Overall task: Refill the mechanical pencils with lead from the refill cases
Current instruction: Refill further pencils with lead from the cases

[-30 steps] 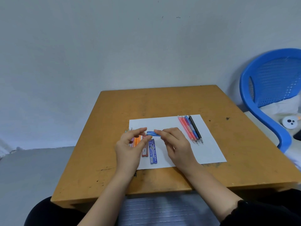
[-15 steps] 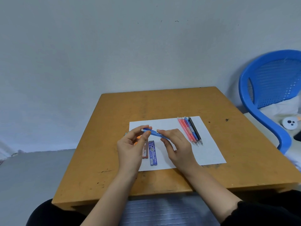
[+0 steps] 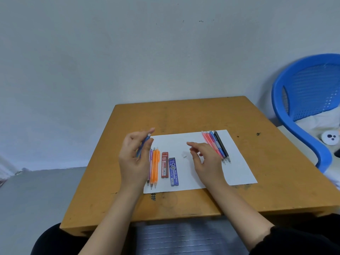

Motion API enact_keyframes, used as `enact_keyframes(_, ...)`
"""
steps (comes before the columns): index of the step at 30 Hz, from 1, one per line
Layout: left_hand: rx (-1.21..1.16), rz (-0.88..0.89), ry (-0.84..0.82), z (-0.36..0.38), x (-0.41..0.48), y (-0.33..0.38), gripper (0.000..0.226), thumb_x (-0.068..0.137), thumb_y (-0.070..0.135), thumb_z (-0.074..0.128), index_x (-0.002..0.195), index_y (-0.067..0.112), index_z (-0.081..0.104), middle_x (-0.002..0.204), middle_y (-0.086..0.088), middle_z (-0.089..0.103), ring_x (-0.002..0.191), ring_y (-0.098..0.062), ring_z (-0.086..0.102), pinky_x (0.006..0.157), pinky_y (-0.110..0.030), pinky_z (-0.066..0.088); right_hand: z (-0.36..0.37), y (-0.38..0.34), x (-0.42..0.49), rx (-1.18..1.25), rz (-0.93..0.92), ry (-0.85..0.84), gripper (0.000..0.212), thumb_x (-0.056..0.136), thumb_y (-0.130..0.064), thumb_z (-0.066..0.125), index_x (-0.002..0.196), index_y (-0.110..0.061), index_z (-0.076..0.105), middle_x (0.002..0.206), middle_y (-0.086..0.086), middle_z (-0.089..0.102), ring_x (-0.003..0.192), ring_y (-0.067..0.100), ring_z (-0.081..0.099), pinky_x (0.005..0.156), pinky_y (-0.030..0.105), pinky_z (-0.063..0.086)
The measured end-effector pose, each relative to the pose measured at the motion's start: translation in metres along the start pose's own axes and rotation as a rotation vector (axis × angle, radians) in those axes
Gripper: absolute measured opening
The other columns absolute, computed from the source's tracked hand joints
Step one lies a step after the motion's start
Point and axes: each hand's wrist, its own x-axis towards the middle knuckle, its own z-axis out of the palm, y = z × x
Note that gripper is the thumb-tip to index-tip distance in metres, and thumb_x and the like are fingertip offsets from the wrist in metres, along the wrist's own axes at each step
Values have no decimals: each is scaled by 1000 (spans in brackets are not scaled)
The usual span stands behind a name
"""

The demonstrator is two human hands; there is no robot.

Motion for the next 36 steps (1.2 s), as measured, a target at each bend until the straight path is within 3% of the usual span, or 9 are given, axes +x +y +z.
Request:
enact_keyframes(3, 139, 155, -67, 1, -2, -17, 28, 92, 22, 56, 118, 26, 65, 94, -1, 54, 88, -8, 54, 68, -17, 47, 2, 2, 2, -76, 141, -125, 29, 90, -4, 57, 117, -13, 65, 105, 3, 64, 95, 9, 53, 85, 21, 45)
enact_keyframes(8, 306, 292, -160, 5, -16, -43, 32, 91, 21, 57, 121, 13, 62, 88, -8, 61, 79, -10, 53, 66, -19, 46, 6, 6, 6, -163, 242, -275, 26, 93, -17, 57, 117, -12, 66, 108, 1, 56, 103, 10, 46, 80, 9, 25)
enact_keyframes(11, 363, 333, -166, 7, -25, -52, 31, 90, 24, 57, 116, 10, 66, 87, -8, 67, 80, -11, 56, 70, -26, 48, 9, 6, 8, -154, 266, -281, 24, 92, -20, 59, 111, -10, 69, 99, -4, 50, 96, 5, 40, 73, 8, 25)
enact_keyframes(15, 411, 311, -137, 7, -31, -50, 32, 85, 28, 61, 103, 4, 73, 92, -6, 73, 88, -9, 58, 78, -20, 46, 10, 8, 13, -136, 311, -295, 21, 91, -22, 62, 107, -13, 71, 96, -6, 47, 95, 7, 44, 77, 15, 30)
enact_keyframes(19, 443, 344, -179, 8, -34, -49, 30, 86, 30, 61, 99, 5, 73, 91, -5, 73, 89, -9, 59, 75, -22, 47, 11, 7, 15, -113, 324, -290, 14, 89, -20, 64, 98, -13, 73, 95, -4, 50, 95, 9, 47, 78, 16, 32)
enact_keyframes(22, 459, 352, -205, 9, -34, -50, 31, 87, 31, 60, 99, 6, 73, 91, -5, 73, 89, -10, 59, 74, -22, 46, 11, 7, 14, -128, 290, -290, 14, 91, -20, 62, 97, -12, 72, 99, -1, 56, 92, 6, 44, 69, 9, 31)
enact_keyframes(26, 498, 351, -222, 9, -35, -51, 31, 86, 32, 60, 98, 7, 73, 91, -3, 74, 85, -11, 63, 73, -21, 48, 7, 4, 11, -53, 192, -236, 11, 90, -17, 62, 94, -14, 71, 94, -4, 58, 86, 2, 45, 70, 4, 33)
enact_keyframes(30, 506, 349, -233, 10, -34, -52, 30, 87, 33, 61, 97, 8, 74, 91, -2, 74, 82, -13, 67, 72, -21, 47, 4, -5, 4, 104, -42, -138, 8, 85, -13, 64, 88, -14, 71, 86, -5, 63, 81, -2, 51, 67, 6, 37)
enact_keyframes(36, 522, 378, -242, 9, -35, -52, 30, 88, 32, 60, 99, 7, 74, 93, -3, 74, 83, -15, 67, 76, -19, 44, 8, -7, 0, 159, -141, -130, 8, 86, -17, 64, 88, -12, 71, 84, -6, 63, 85, -7, 49, 65, 8, 40)
